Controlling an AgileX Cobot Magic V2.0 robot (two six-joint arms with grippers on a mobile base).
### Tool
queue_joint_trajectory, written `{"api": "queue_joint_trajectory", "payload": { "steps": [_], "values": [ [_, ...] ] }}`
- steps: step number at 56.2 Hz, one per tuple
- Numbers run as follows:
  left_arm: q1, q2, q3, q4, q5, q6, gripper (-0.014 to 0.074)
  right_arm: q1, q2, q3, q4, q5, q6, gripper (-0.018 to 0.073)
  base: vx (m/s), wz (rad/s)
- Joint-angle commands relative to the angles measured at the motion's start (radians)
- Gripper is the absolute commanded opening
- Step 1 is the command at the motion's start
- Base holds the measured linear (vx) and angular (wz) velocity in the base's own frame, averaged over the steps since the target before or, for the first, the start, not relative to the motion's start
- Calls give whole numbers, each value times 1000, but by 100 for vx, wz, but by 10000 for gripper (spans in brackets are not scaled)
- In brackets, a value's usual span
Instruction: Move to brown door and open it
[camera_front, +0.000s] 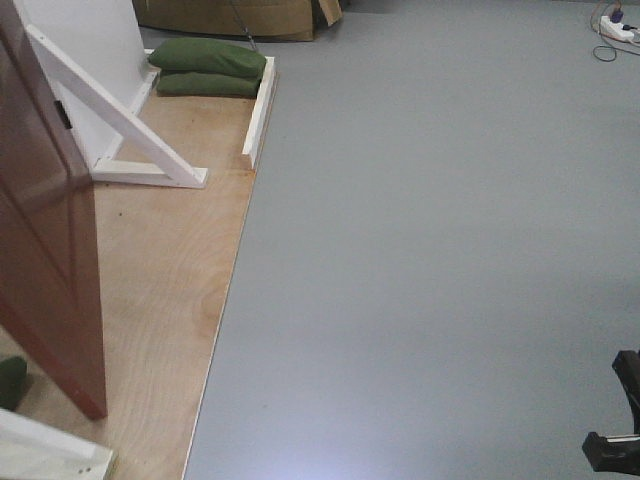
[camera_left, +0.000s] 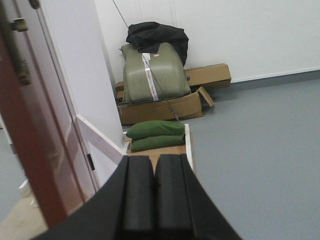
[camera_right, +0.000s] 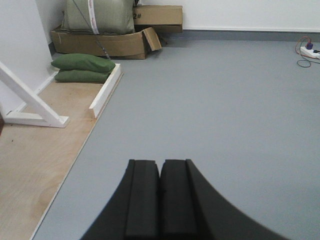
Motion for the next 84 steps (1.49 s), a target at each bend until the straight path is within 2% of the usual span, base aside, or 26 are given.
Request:
{"api": "queue_joint_trajectory", "payload": {
  "steps": [1,44,84],
  "values": [
    [1,-13,-17,-5,-77,-8,-6,-1,-6,4,-3,-76,-6,0,36,-9],
    [1,-13,-17,-5,-77,-8,-6,-1,-6,4,-3,-76,-6,0,26,-7],
    [1,-13,-17,-5,-77,-8,-6,-1,-6,4,-3,-76,-6,0,6,-1]
  ]
}}
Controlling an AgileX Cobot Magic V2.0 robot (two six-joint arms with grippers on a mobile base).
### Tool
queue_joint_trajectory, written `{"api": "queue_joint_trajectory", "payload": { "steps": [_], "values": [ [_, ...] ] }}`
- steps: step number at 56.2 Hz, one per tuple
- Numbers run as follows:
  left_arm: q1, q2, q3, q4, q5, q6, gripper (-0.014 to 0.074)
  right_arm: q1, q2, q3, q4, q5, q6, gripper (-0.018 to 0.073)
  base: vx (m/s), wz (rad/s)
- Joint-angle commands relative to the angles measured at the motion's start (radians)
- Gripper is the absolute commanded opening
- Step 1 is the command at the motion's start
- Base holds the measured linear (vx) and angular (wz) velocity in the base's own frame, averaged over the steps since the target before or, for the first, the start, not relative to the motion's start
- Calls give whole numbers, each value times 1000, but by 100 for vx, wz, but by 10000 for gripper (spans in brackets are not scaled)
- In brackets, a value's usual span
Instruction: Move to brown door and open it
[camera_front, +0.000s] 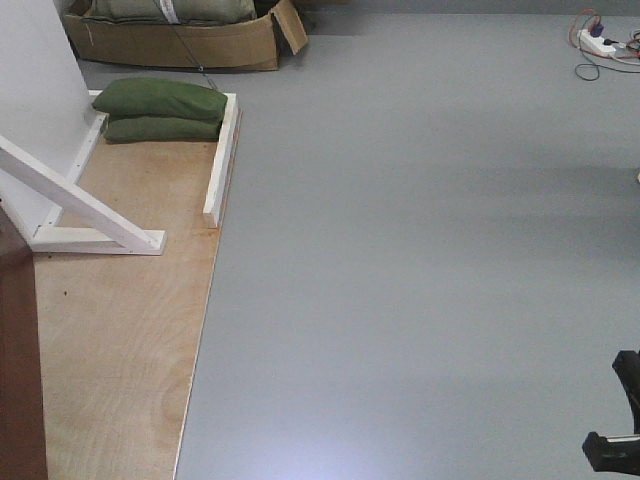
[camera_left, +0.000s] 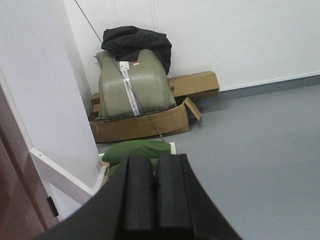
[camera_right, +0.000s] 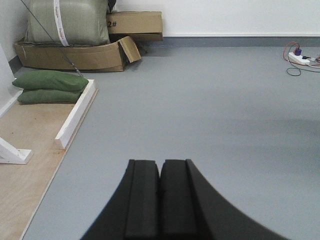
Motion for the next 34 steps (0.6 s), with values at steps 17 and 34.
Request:
{"api": "queue_joint_trajectory", "payload": {
  "steps": [17,34],
  "values": [
    [1,-14,-26,-5,-53,-8,-6,-1,-6,4,-3,-76,-6,0,0,0],
    [1,79,-462,96,42,-8,-6,-1,-6,4,-3,-76,-6,0,0,0]
  ]
}}
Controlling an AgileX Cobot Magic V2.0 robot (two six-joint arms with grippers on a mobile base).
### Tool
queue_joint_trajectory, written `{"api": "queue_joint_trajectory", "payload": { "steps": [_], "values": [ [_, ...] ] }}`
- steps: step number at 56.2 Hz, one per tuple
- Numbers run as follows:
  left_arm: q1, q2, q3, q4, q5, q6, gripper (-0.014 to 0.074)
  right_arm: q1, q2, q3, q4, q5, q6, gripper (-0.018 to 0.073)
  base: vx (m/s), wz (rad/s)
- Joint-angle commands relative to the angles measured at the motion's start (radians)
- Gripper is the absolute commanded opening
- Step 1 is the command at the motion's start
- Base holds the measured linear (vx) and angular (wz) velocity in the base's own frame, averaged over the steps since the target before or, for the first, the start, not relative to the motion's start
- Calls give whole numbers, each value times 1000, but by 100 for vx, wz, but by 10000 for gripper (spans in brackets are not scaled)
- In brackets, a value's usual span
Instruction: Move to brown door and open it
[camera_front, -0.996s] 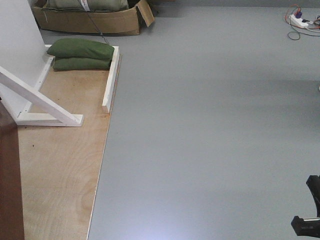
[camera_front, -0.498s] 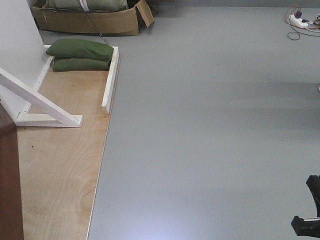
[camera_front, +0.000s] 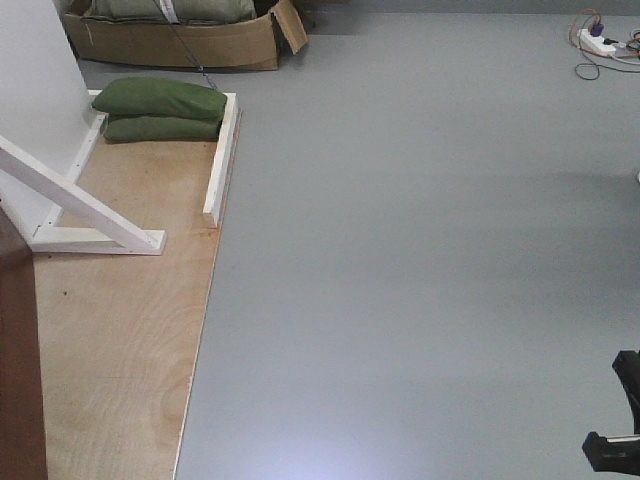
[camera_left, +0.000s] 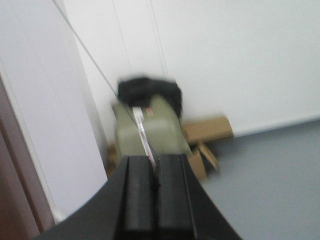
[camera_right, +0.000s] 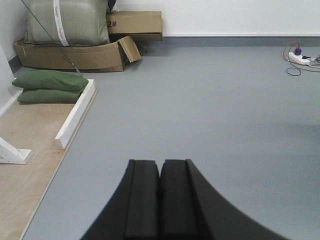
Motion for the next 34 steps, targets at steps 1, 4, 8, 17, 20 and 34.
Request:
{"api": "queue_joint_trajectory", "payload": {
  "steps": [1,4,8,17,20,34],
  "values": [
    [1,75,-180,41,-54,-8,-6,-1,-6,4,-3,-76,-6,0,0,0],
    [1,125,-289,51,-55,-8,-6,-1,-6,4,-3,-76,-6,0,0,0],
    [1,199,-437,71,-55,-8,-6,-1,-6,4,-3,-76,-6,0,0,0],
    [2,356,-679,275,-48,-8,-6,-1,-6,4,-3,-76,-6,0,0,0],
    [2,394,-725,338,-41,-8,-6,-1,-6,4,-3,-76,-6,0,0,0],
    [42,495,-956,354,-41,-8,-6,-1,-6,4,-3,-76,-6,0,0,0]
  ]
}}
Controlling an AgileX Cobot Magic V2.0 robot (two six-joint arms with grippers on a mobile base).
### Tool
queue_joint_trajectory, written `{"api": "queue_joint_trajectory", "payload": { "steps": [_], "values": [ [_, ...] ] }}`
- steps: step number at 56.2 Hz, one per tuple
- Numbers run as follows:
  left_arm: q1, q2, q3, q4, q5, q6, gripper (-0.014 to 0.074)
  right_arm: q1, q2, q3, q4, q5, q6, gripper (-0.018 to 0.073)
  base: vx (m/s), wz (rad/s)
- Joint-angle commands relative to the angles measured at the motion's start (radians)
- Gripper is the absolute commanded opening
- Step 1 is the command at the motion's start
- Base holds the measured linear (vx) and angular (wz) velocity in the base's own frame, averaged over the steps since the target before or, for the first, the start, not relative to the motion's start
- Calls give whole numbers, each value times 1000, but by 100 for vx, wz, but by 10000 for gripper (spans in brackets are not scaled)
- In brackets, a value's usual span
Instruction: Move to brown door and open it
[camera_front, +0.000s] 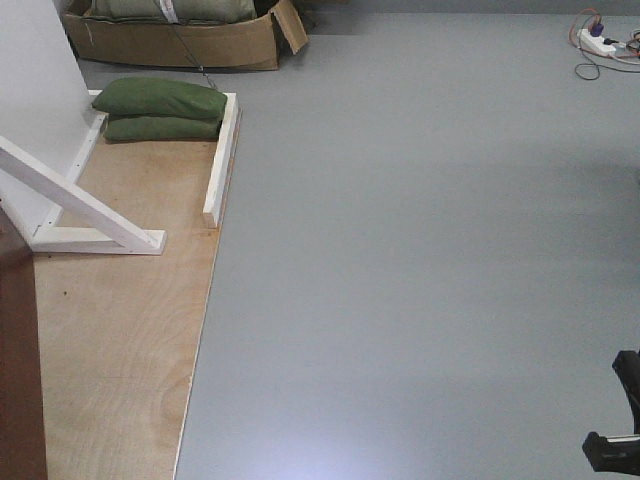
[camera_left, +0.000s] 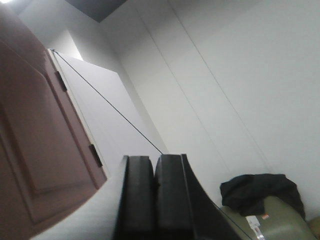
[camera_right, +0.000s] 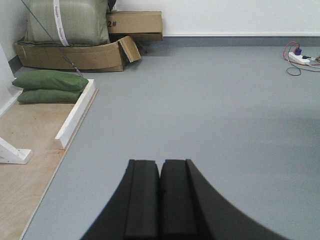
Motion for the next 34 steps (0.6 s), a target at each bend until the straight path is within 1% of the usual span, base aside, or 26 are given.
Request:
{"api": "queue_joint_trajectory", "payload": {
  "steps": [1,8,14,17,21,26,29,34],
  "values": [
    [34,35,-121,4,-72,-8,-6,-1,-6,4,-3,-76,-6,0,0,0],
    [79,85,-306,4,-71,-8,-6,-1,-6,4,-3,-76,-6,0,0,0],
    [134,131,-478,7,-60,-8,-6,-1,-6,4,-3,-76,-6,0,0,0],
    [168,155,-564,19,-40,-8,-6,-1,-6,4,-3,-76,-6,0,0,0],
    [216,179,-656,64,-2,-8,-6,-1,-6,4,-3,-76,-6,0,0,0],
    [280,199,-742,113,50,-8,-6,-1,-6,4,-3,-76,-6,0,0,0],
    [311,205,-776,115,70,-8,-6,-1,-6,4,-3,-76,-6,0,0,0],
    [358,212,-790,99,77,-8,-6,-1,-6,4,-3,-76,-6,0,0,0]
  ]
}}
